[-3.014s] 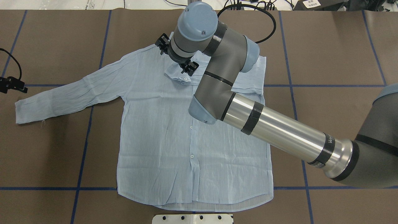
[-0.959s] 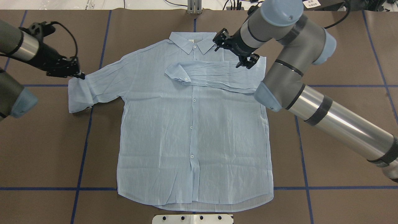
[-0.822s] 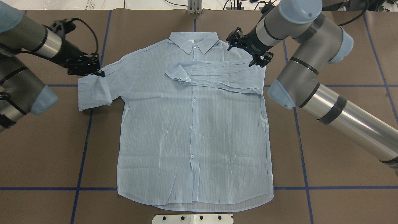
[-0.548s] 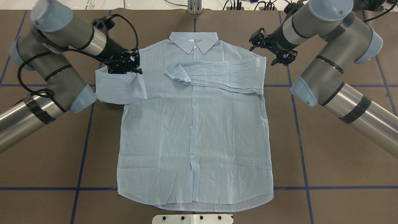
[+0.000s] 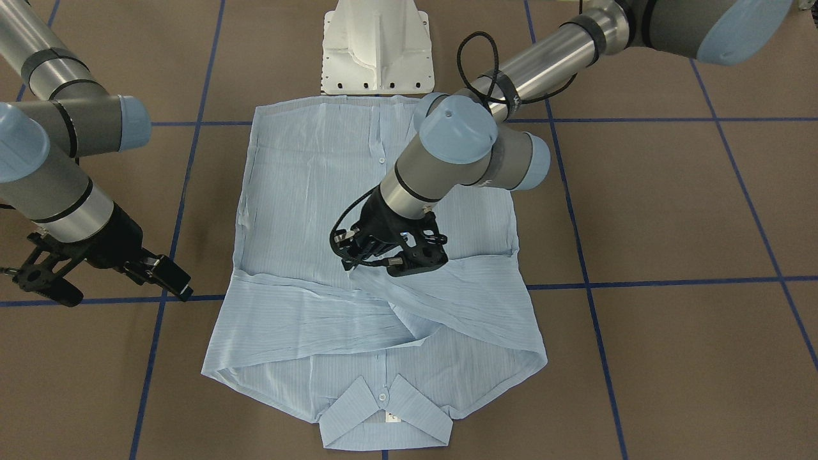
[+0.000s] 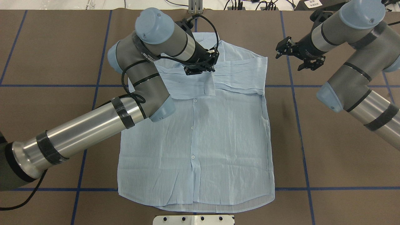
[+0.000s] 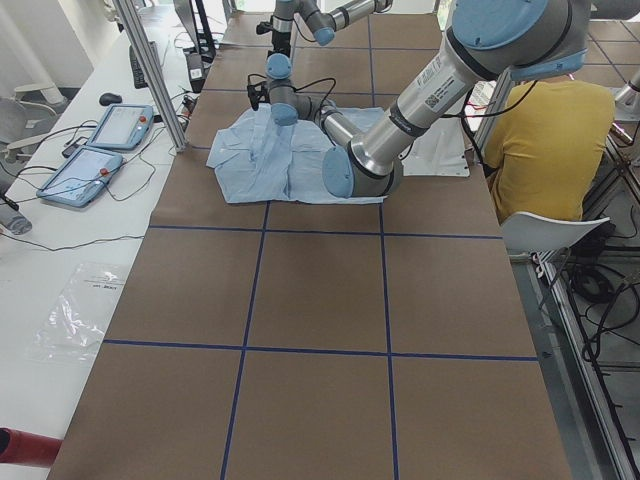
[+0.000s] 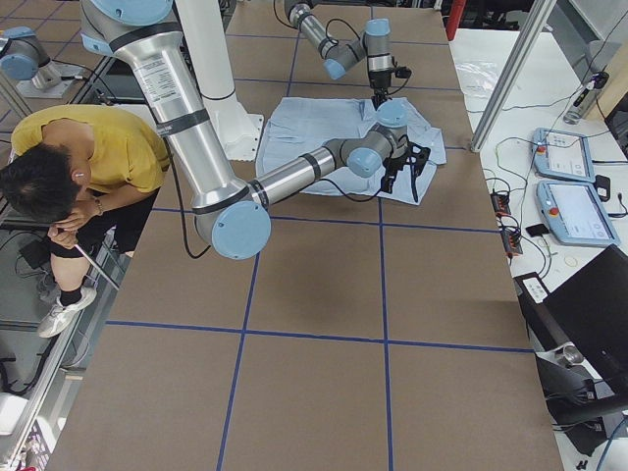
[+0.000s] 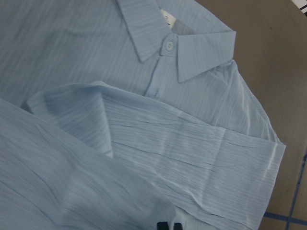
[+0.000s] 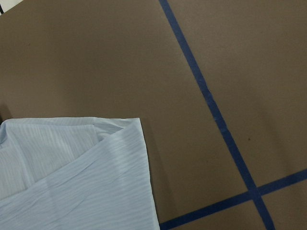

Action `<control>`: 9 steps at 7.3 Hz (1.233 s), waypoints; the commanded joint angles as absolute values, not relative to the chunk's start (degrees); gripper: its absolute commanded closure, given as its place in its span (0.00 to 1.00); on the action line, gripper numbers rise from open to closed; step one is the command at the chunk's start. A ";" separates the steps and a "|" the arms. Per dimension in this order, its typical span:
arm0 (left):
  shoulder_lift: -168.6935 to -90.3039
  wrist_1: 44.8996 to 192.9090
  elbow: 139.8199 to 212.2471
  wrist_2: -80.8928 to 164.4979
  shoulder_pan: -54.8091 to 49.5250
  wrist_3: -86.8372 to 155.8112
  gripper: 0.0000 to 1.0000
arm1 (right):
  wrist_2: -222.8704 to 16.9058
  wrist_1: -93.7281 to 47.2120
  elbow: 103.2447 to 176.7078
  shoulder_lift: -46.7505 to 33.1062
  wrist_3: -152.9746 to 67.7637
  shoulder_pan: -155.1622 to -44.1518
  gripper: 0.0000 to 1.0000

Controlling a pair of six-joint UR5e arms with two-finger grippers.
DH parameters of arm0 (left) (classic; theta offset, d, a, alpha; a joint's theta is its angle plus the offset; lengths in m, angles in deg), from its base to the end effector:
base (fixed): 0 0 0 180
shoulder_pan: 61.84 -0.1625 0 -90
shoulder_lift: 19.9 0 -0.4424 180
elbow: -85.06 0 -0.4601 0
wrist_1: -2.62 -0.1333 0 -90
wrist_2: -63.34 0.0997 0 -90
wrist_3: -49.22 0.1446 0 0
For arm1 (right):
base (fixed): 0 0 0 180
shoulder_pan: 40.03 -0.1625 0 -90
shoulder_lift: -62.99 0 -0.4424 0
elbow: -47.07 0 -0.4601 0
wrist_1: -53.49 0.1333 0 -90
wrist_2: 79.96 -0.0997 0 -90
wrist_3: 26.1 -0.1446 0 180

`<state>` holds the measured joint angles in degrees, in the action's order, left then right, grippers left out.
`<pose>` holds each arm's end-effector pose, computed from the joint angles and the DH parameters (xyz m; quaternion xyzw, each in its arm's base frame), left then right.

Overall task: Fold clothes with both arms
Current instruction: 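Fold the other sleeve with the left gripper across toward the collar, then release the sleeve with the left gripper while the right gripper moves to the hem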

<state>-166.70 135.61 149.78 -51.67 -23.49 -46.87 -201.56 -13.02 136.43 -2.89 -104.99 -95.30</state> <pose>0.6730 -0.6245 0.1031 -0.0014 0.6156 -0.1725 0.7689 -0.3862 -0.6581 0.3941 0.0009 -0.4576 0.2312 0.8586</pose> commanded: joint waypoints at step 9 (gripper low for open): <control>-146.21 137.71 174.19 -52.24 -21.85 -43.95 0.01 | -173.84 -28.51 164.49 -14.18 -141.17 -54.08 0.01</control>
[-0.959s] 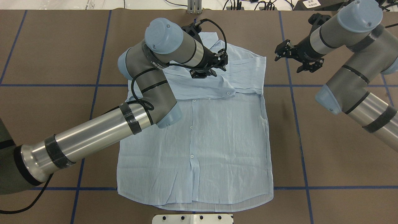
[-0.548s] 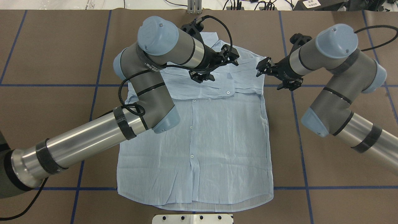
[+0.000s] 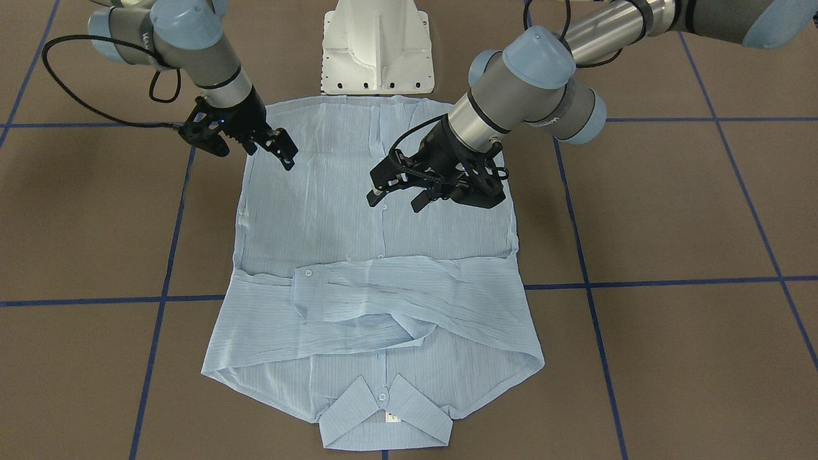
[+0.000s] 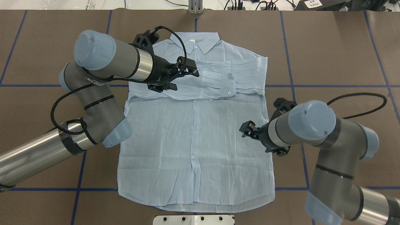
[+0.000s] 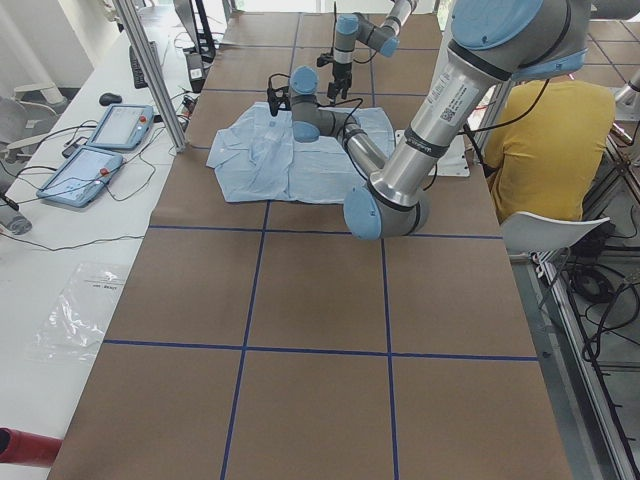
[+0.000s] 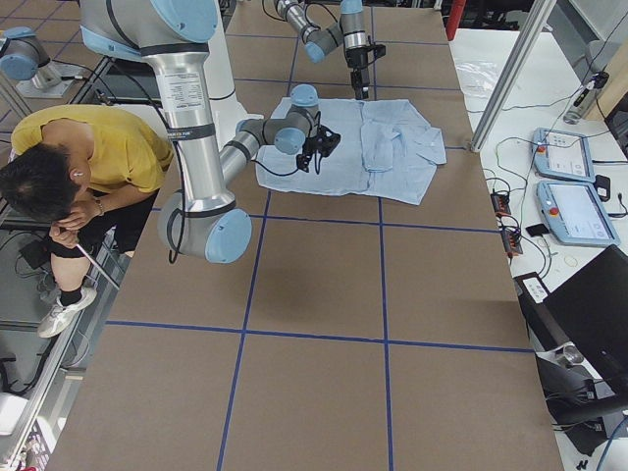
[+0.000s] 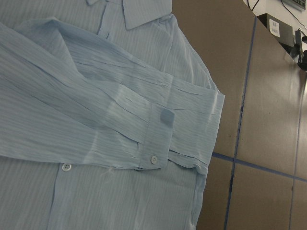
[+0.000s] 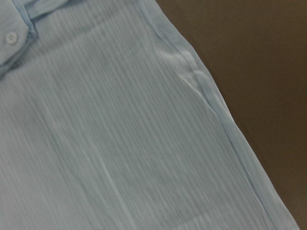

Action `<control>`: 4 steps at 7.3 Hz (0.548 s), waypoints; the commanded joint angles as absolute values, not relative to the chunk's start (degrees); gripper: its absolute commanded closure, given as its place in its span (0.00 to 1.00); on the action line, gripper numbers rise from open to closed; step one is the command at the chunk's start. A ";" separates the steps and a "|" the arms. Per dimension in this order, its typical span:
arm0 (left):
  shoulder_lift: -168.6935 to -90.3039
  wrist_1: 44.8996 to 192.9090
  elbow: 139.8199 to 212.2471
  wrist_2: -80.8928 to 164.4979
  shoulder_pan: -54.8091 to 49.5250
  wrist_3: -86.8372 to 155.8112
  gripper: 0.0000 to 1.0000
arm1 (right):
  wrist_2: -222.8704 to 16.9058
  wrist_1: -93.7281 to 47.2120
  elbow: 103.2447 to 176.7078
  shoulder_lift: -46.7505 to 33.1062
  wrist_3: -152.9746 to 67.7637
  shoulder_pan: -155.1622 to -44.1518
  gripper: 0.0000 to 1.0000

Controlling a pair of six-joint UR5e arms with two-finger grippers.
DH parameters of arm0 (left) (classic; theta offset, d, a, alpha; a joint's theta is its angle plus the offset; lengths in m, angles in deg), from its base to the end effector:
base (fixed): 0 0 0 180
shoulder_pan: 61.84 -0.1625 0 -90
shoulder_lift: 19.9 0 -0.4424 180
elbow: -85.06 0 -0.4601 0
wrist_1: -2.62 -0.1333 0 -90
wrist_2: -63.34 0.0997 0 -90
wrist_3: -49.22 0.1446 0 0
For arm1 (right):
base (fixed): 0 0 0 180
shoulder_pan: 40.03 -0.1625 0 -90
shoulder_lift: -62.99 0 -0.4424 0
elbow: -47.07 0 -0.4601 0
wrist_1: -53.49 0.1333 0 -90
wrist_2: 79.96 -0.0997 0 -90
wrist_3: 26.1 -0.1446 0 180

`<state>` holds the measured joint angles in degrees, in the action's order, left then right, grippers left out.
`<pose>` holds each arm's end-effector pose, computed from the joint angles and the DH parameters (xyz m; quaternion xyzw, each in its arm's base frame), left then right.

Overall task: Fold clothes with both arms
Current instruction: 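Release the sleeve with the left gripper while the right gripper moves to the hem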

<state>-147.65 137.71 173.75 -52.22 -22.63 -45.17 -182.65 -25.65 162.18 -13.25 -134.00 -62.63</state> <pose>0.5632 -0.5510 0.1596 0.0307 0.6577 -0.1402 0.7394 -0.5477 -0.3380 0.3186 -0.0831 -0.4217 0.2685 0.8621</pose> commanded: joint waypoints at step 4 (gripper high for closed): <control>-146.03 137.71 173.92 -51.80 -21.85 -43.95 0.01 | -166.27 -28.95 166.42 -21.39 -149.58 -46.27 0.06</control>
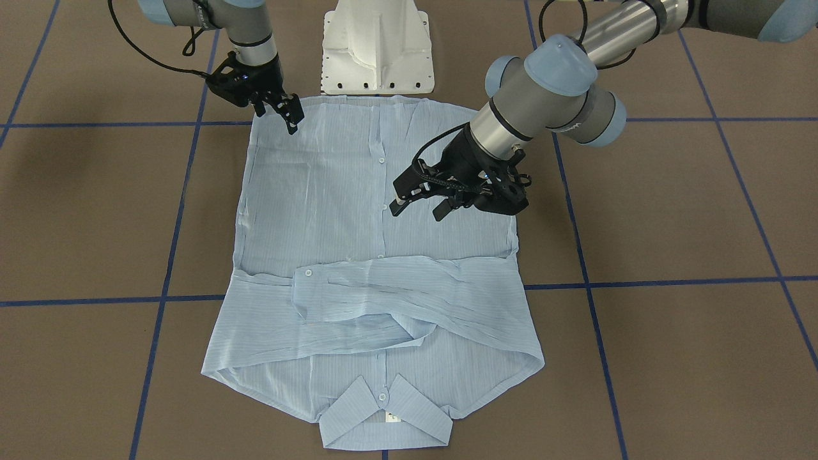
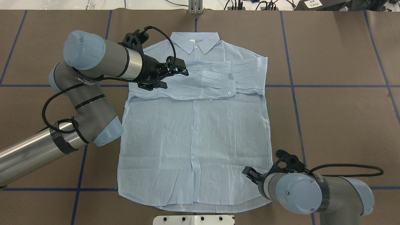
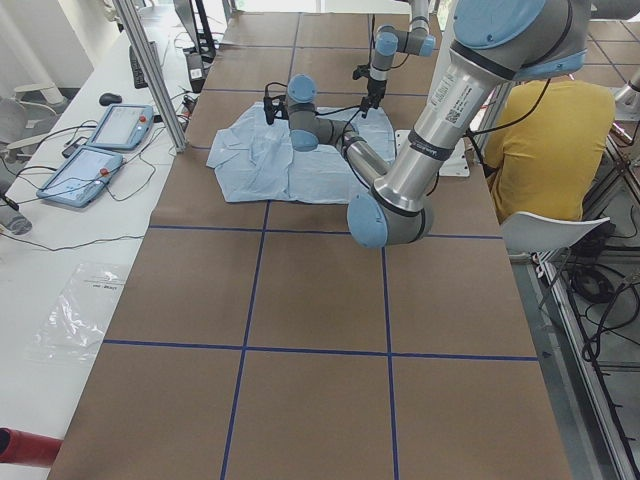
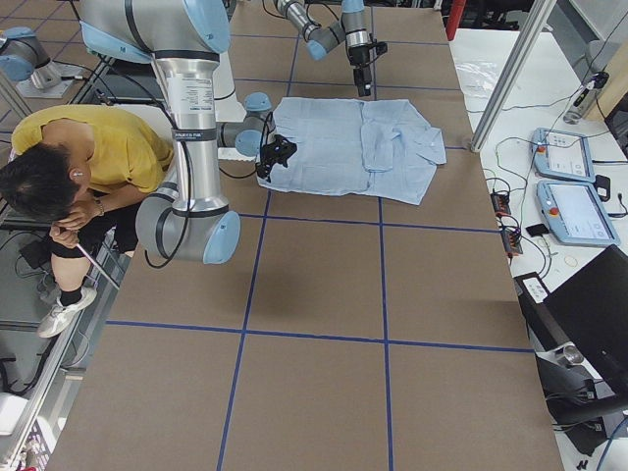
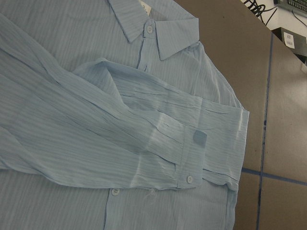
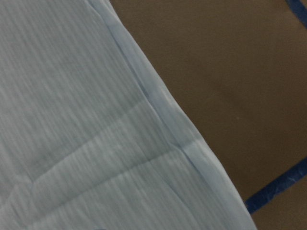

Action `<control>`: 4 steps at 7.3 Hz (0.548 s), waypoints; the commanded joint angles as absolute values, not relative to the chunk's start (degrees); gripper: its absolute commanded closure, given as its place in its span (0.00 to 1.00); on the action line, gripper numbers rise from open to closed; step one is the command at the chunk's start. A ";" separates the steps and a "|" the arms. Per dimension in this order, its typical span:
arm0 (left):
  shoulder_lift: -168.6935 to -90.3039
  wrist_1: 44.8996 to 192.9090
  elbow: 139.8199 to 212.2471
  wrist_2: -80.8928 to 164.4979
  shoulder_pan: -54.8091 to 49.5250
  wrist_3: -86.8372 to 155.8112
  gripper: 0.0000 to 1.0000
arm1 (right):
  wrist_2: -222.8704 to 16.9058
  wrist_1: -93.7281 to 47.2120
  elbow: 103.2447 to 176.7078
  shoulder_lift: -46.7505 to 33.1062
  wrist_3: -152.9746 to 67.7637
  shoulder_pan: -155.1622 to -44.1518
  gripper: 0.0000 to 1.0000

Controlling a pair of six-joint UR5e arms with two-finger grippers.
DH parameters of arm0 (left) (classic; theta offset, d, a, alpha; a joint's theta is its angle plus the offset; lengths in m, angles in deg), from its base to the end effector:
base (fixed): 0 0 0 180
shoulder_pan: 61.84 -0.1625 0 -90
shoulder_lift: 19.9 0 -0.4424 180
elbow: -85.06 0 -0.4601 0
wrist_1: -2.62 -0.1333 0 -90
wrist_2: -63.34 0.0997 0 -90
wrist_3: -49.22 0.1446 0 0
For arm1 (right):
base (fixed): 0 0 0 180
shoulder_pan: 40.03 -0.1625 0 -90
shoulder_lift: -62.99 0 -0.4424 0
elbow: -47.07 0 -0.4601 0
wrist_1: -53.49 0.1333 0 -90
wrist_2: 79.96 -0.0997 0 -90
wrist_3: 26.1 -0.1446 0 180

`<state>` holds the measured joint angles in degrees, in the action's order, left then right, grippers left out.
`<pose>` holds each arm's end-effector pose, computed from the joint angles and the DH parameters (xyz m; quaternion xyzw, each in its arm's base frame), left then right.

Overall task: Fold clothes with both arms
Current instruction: 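Release the sleeve with the left gripper while the right gripper moves to the hem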

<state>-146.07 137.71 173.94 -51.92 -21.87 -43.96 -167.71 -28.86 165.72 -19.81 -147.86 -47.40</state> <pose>0.5546 -0.5583 0.1796 0.0394 0.6489 -0.1437 0.7462 -0.5774 -0.2148 0.3681 -0.0604 -0.3660 0.3178 0.8726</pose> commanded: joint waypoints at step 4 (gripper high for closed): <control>-146.12 137.71 173.66 -51.80 -22.02 -44.03 0.01 | -166.71 -28.95 168.09 -23.66 -149.59 -45.92 0.14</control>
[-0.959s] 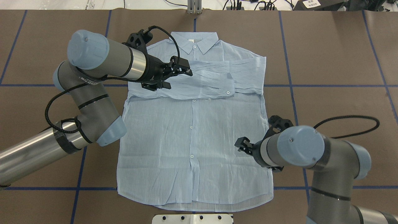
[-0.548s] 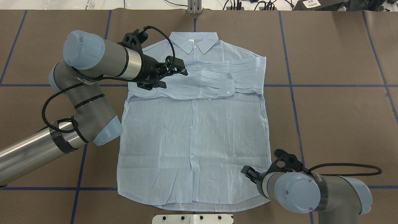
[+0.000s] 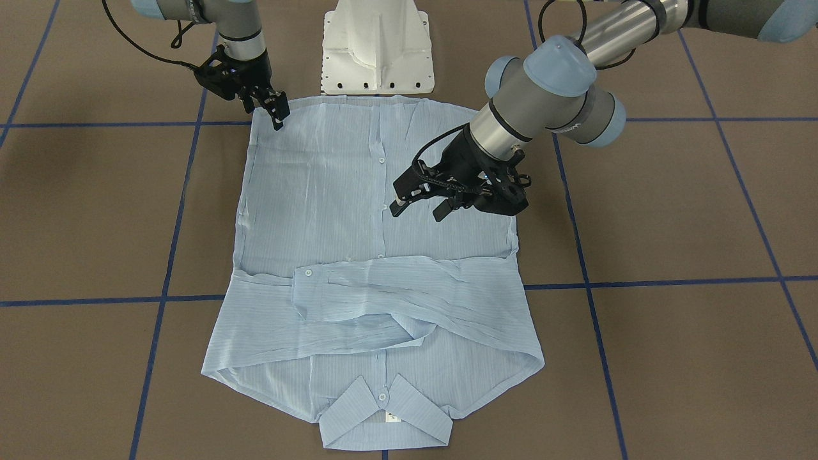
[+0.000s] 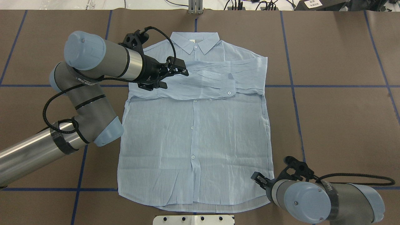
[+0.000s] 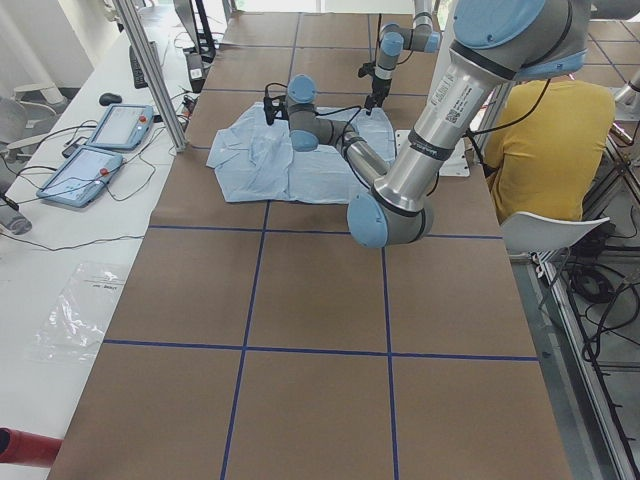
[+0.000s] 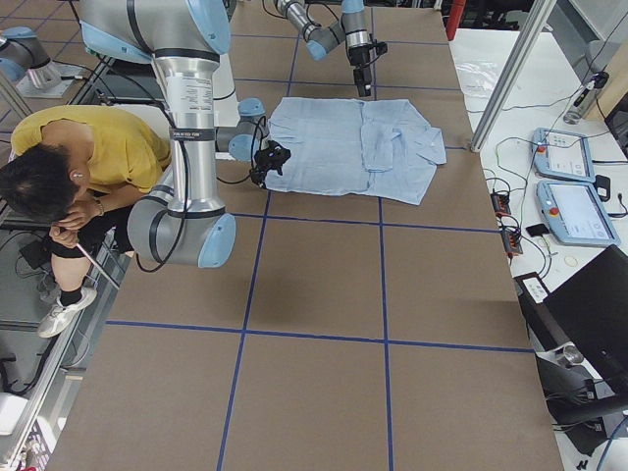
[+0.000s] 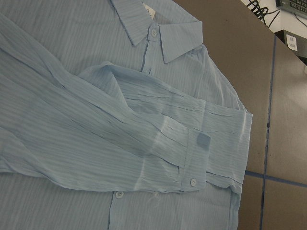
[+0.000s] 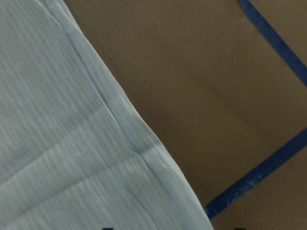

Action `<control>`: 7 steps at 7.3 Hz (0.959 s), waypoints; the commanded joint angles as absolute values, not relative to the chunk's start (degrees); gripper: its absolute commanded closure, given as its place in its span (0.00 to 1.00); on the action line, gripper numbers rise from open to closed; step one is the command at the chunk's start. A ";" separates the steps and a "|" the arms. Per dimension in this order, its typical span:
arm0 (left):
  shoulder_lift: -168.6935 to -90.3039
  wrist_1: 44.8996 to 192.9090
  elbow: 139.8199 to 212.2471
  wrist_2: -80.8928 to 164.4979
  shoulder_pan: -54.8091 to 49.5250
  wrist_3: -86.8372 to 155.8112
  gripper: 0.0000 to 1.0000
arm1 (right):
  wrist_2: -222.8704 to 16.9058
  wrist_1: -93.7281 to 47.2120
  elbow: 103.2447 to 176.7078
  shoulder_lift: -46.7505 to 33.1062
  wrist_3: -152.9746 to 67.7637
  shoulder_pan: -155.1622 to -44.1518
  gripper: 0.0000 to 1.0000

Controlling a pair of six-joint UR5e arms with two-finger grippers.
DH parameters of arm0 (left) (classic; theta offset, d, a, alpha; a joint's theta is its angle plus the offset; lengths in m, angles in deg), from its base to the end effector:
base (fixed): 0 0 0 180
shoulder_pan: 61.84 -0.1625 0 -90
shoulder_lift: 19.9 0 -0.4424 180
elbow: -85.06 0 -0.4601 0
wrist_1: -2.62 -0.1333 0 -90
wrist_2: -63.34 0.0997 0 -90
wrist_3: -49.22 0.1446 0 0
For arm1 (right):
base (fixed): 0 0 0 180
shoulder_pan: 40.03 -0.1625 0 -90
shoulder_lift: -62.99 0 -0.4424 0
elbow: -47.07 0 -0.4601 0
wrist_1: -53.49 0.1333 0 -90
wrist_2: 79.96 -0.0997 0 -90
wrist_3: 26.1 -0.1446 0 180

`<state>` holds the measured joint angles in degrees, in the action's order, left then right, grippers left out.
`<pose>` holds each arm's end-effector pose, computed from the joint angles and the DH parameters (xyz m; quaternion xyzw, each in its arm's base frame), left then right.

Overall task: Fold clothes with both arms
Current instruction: 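Release the sleeve with the left gripper while the right gripper moves to the hem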

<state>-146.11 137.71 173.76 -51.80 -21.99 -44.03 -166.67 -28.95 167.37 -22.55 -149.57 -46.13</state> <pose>0.5565 -0.5581 0.1807 0.0387 0.6480 -0.1445 0.7468 -0.5650 -0.2028 0.3809 -0.0594 -0.3569 0.3253 0.8737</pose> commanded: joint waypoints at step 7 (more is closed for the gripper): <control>-146.03 137.71 173.74 -51.71 -22.02 -44.30 0.01 | -167.23 -28.95 168.09 -24.03 -149.68 -44.69 1.00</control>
